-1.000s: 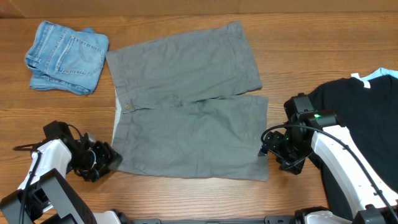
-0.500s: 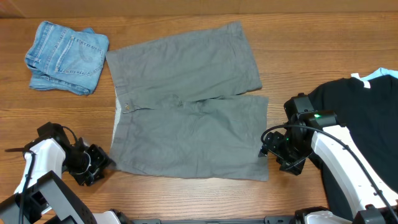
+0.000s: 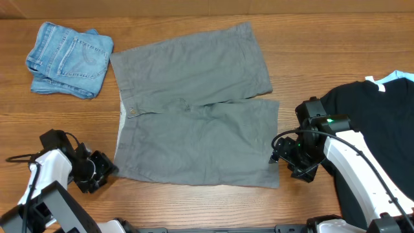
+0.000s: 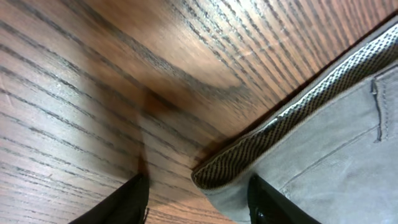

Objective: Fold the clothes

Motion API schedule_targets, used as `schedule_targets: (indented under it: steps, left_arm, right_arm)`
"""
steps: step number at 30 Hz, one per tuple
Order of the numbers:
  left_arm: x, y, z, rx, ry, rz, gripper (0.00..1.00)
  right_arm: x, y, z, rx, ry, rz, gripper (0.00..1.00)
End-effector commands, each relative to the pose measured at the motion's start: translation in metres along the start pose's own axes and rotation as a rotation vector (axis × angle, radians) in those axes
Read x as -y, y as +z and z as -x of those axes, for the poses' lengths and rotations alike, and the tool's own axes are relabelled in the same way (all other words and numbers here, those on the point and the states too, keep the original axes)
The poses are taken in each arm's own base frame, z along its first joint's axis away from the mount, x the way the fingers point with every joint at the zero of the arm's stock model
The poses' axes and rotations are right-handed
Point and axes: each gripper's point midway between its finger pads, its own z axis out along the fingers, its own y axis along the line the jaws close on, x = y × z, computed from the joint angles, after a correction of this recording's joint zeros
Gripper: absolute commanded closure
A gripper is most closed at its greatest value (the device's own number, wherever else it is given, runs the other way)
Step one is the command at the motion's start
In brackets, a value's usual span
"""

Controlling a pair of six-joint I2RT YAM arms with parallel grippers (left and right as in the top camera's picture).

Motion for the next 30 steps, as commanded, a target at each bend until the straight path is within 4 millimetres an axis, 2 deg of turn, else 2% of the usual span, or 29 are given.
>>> schedule_targets:
  steps: [1, 9, 24, 26, 29, 30]
  left_arm:
    - [-0.008, 0.008, -0.007, -0.014, -0.020, 0.023, 0.44]
    - [0.007, 0.008, 0.000, 0.011, -0.008, -0.062, 0.60]
    - [0.007, 0.009, -0.012, -0.038, -0.013, -0.067, 0.62]
    - [0.007, 0.009, -0.011, -0.035, -0.008, -0.067, 0.70]
    - [0.007, 0.009, -0.009, -0.026, -0.006, -0.062, 0.92]
    - [0.007, 0.009, -0.008, -0.023, -0.005, -0.062, 0.96]
  right_arm:
    - [0.000, -0.001, 0.002, 0.010, -0.010, -0.006, 0.24]
    - [0.002, -0.001, 0.003, 0.016, -0.010, -0.015, 0.25]
    - [0.003, -0.001, 0.003, 0.018, -0.009, -0.023, 0.25]
    - [0.003, -0.001, 0.003, 0.018, -0.009, -0.023, 0.25]
    - [0.003, -0.001, 0.003, 0.018, -0.009, -0.023, 0.25]
    - [0.003, -0.001, 0.003, 0.019, -0.009, -0.024, 0.25]
